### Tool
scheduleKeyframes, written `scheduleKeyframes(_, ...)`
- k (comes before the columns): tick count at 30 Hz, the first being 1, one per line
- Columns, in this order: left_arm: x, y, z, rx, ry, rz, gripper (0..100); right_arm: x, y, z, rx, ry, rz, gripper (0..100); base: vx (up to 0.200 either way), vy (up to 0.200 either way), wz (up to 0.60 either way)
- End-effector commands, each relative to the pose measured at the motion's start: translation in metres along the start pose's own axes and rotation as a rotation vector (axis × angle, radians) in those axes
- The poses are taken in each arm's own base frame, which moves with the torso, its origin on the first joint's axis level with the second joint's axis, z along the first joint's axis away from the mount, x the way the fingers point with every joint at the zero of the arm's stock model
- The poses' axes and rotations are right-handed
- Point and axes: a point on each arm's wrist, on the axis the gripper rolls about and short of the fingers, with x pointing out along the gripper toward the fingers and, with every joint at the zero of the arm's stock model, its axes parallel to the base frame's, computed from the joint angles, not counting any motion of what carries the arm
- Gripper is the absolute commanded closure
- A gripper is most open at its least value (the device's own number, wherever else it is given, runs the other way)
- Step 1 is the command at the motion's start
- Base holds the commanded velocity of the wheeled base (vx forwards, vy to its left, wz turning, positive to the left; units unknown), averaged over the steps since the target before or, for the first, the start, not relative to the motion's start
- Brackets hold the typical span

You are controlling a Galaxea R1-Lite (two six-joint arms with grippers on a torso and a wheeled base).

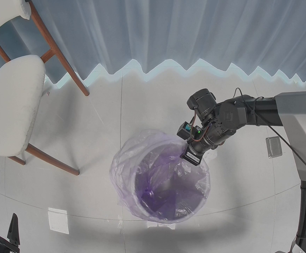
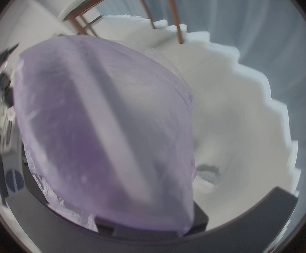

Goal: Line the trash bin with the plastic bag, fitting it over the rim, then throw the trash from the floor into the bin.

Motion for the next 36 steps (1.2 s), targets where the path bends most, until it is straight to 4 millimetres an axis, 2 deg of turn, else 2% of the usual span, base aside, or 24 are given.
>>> scheduleKeyframes(1,0.0,0.001,-0.005,0.0,0.005,0.002,0,0.009,-0.001,-0.003,-0.197,-0.014,-0.007,100,0.0,0.0,0.0)
scheduleKeyframes(9,0.0,0.001,-0.005,0.0,0.005,0.002,0,0.037,-0.001,-0.001,-0.218,-0.038,-0.033,100,0.0,0.0,0.0)
scheduleKeyframes(10,0.0,0.001,-0.005,-0.001,0.005,0.002,0,0.046,-0.001,-0.003,-0.21,-0.039,-0.032,100,0.0,0.0,0.0)
scheduleKeyframes(15,0.0,0.001,-0.005,-0.001,0.005,0.002,0,0.066,0.0,-0.004,-0.209,-0.064,-0.043,100,0.0,0.0,0.0)
scheduleKeyframes(23,0.0,0.001,-0.005,-0.001,0.005,0.002,0,0.078,0.002,-0.005,-0.188,-0.081,-0.025,100,0.0,0.0,0.0)
scheduleKeyframes(24,0.0,0.001,-0.005,-0.001,0.005,0.002,0,0.079,0.004,-0.003,-0.183,-0.092,-0.012,0,0.0,0.0,0.0)
scheduleKeyframes(28,0.0,0.001,-0.005,-0.001,0.005,0.002,0,0.083,0.007,0.001,-0.165,-0.117,0.002,0,0.0,0.0,0.0)
scheduleKeyframes(31,0.0,0.001,-0.005,-0.001,0.005,0.002,0,0.088,0.001,0.006,-0.116,-0.184,-0.043,0,0.0,0.0,0.0)
scheduleKeyframes(35,0.0,0.001,-0.005,-0.001,0.005,0.002,0,0.081,-0.005,0.009,-0.089,-0.218,-0.073,0,0.0,0.0,0.0)
scheduleKeyframes(36,0.0,0.001,-0.005,-0.001,0.005,0.002,0,0.073,-0.01,0.01,-0.072,-0.229,-0.087,0,0.0,0.0,0.0)
